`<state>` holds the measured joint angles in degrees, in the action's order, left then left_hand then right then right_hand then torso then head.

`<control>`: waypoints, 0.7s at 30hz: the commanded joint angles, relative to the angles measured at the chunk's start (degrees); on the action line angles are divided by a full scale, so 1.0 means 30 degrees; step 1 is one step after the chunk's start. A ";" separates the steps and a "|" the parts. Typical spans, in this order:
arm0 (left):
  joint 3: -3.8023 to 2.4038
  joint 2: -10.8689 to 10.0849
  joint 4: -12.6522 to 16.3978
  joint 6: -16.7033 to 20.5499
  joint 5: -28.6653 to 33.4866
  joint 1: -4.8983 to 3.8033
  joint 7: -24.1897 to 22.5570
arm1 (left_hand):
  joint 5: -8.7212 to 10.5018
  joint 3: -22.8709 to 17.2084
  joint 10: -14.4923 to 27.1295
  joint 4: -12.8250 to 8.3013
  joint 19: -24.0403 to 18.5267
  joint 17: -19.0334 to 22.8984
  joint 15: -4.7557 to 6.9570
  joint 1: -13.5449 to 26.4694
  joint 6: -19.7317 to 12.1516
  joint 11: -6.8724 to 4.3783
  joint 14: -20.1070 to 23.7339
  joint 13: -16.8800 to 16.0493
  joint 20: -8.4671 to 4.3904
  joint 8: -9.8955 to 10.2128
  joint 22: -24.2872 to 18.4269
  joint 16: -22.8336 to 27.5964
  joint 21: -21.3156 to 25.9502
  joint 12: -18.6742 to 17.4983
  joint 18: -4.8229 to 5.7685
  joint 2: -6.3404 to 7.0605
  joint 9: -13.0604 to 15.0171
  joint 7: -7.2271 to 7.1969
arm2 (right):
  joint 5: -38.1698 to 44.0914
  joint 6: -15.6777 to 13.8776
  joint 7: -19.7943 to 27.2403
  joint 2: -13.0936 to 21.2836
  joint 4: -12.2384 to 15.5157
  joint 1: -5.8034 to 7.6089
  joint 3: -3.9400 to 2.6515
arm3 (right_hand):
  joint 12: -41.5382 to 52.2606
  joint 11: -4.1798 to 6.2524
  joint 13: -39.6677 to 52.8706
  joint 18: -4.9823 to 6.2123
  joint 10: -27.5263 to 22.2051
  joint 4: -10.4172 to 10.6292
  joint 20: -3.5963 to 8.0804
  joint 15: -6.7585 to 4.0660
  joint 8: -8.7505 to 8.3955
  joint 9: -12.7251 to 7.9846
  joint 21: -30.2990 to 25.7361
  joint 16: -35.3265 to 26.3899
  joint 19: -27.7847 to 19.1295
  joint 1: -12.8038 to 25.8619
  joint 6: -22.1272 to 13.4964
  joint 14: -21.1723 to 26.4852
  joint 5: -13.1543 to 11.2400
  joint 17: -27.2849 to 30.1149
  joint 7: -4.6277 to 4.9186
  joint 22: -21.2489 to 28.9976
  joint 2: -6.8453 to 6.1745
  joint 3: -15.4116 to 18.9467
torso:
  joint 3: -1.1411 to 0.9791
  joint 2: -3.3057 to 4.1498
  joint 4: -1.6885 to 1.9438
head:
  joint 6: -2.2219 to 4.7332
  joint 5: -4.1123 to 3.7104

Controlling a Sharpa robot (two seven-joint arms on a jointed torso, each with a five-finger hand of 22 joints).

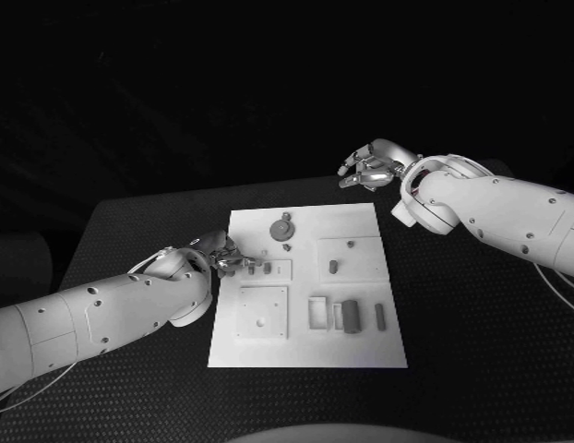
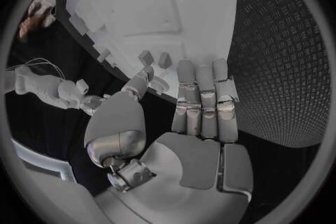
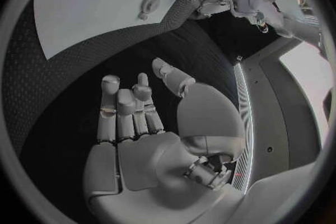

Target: Assemble the parts on the task board

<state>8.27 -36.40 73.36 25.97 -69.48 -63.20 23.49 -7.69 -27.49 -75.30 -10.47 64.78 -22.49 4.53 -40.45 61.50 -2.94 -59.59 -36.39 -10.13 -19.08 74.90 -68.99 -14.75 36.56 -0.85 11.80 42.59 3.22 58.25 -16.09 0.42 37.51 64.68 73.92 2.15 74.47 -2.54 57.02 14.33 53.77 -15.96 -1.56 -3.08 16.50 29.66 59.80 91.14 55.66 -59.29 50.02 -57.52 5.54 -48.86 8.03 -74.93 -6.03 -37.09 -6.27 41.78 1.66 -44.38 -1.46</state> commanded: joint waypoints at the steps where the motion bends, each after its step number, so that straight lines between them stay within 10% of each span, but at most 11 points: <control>1: -0.0174 -0.0061 0.0055 0.1012 0.1895 -0.0018 -0.1331 | -0.0111 0.0031 0.0362 -0.0285 -0.0278 0.0063 -0.0112 -0.0076 -0.0582 0.0186 0.0372 0.0067 0.0094 0.0166 0.0319 0.0084 0.0197 -0.0102 0.0225 -0.0322 0.0012 0.0219 | 0.0008 0.0193 0.0132 0.0002 0.0015 -0.0012 -0.0009 | 0.0102 -0.0022 -0.0032 0.0222 -0.0159 -0.0038 -0.0035 -0.0076 -0.0053 0.0028 -0.0130 0.0113 0.0072 0.0108 0.0193 -0.0029 -0.0035 0.0021 0.0289 -0.0221 0.0038 0.0021 | -0.0005 -0.0008 0.0003 | 0.0046 -0.0010; 10: -0.0421 -0.0013 0.0167 0.0964 0.4179 -0.0507 -0.3091 | -0.0408 -0.0308 0.4296 -0.1779 -0.4232 0.1537 -0.2566 -0.0710 -0.2834 0.2228 0.4386 0.2546 0.2463 0.0611 -0.0545 0.3342 0.3086 -0.4212 0.0226 -0.1436 -0.0391 0.1554 | -0.0049 0.0191 0.0158 -0.0062 -0.0120 -0.0014 -0.0009 | 0.0102 -0.0024 -0.0037 0.0222 -0.0163 -0.0031 -0.0038 -0.0074 -0.0055 0.0028 -0.0133 0.0112 0.0070 0.0123 0.0192 -0.0027 -0.0036 0.0024 0.0291 -0.0220 0.0031 0.0027 | -0.0015 0.0002 -0.0017 | 0.0208 -0.0109; 21: -0.0428 0.1102 -0.1082 0.0443 0.2441 -0.0928 -0.5077 | 0.0875 -0.3176 0.4314 -0.2056 -0.4237 0.1799 -0.3004 -0.8037 -0.3061 0.2932 0.4052 0.4774 0.2990 0.0617 -0.1109 0.4618 0.3593 -0.6812 -0.0063 -0.2119 -0.1710 0.1614 | -0.0095 0.0233 0.0189 -0.0179 -0.0239 -0.0016 -0.0007 | 0.0095 -0.0026 -0.0049 0.0222 -0.0178 -0.0027 -0.0043 -0.0069 -0.0055 0.0031 -0.0150 0.0095 0.0050 0.0124 0.0195 -0.0010 -0.0031 0.0034 0.0291 -0.0217 0.0044 0.0017 | -0.0010 -0.0003 -0.0001 | 0.0415 -0.0174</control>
<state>7.03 -33.62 70.51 27.92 -59.56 -65.77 12.17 -5.42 -36.75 -62.15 -16.60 51.64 -16.97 -4.39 -63.75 52.31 5.78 -47.02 -22.29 -1.05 -17.42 71.62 -55.45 -4.00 16.32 -0.86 5.45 37.63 8.35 58.08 -16.09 0.45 37.07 63.95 73.90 2.15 74.47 -2.57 56.96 14.34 53.76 -15.96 -1.56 -3.08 16.50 29.66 59.58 91.14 55.66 -59.29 50.03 -57.52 5.54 -48.84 8.02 -74.93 -6.03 -37.09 -6.33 41.78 1.60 -43.31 -1.93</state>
